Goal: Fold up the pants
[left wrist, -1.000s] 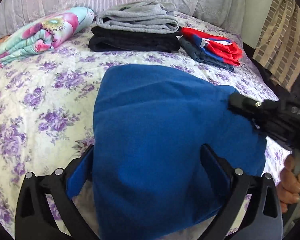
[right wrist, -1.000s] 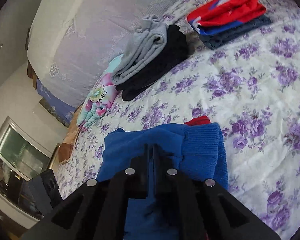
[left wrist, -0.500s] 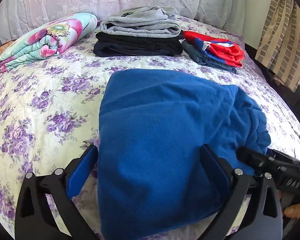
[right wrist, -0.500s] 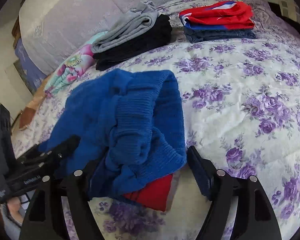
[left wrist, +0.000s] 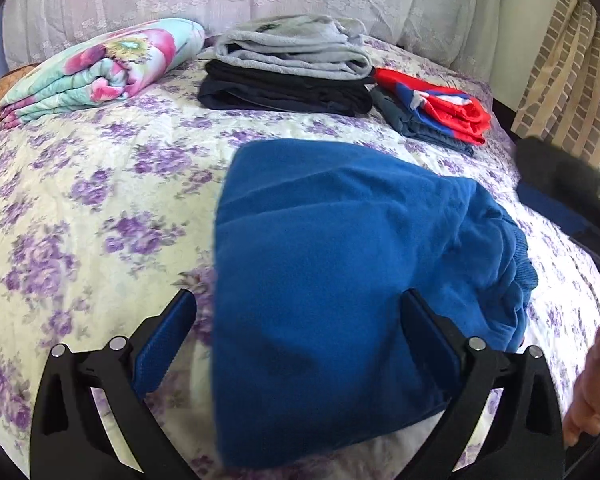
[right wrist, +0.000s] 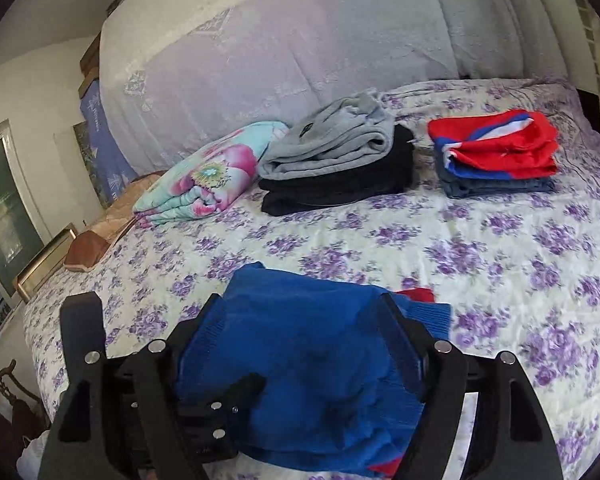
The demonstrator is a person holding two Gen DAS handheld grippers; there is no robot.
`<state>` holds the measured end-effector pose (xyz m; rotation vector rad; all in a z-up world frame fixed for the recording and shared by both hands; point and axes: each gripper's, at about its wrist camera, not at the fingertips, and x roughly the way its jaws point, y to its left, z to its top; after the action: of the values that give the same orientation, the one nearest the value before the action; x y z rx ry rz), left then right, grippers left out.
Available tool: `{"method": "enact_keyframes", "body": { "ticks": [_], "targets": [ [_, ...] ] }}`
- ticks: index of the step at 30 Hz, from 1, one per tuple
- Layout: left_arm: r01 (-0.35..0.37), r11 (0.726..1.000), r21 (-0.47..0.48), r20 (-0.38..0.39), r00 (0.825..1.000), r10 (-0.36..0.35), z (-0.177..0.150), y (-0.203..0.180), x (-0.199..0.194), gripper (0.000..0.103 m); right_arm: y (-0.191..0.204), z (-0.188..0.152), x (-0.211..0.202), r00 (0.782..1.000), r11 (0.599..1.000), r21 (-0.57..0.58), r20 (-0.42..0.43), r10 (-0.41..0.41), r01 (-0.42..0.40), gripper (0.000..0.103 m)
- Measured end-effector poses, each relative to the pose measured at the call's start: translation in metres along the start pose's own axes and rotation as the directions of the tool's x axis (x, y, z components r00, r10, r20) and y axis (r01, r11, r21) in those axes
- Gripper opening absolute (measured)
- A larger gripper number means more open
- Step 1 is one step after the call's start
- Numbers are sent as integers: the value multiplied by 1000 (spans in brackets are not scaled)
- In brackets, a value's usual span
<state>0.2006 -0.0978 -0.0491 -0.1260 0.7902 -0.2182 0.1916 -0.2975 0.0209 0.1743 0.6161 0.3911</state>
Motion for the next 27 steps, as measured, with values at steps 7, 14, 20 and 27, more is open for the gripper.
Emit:
{"method": "enact_keyframes", "body": {
  "ticks": [7,14,20,27],
  "targets": [
    [-56,997,-49,16,998,57,-11,30,-26,99,37,11,37,997,997,-73,-79,18,-24,78],
    [-58,997,-44,-60,997,55,-20,32,-13,99,56,29,117,928,991,6,-349,128,-135,78],
    [-16,996,-90,-83,997,9,-21,40,-8,99,32,24,167,923,998,50,-383,43,-25,74],
    [17,990,-138,-30,999,-22,-24,49,-28,99,41,42,108,961,989,76,-239,142,-127,75]
  ]
}}
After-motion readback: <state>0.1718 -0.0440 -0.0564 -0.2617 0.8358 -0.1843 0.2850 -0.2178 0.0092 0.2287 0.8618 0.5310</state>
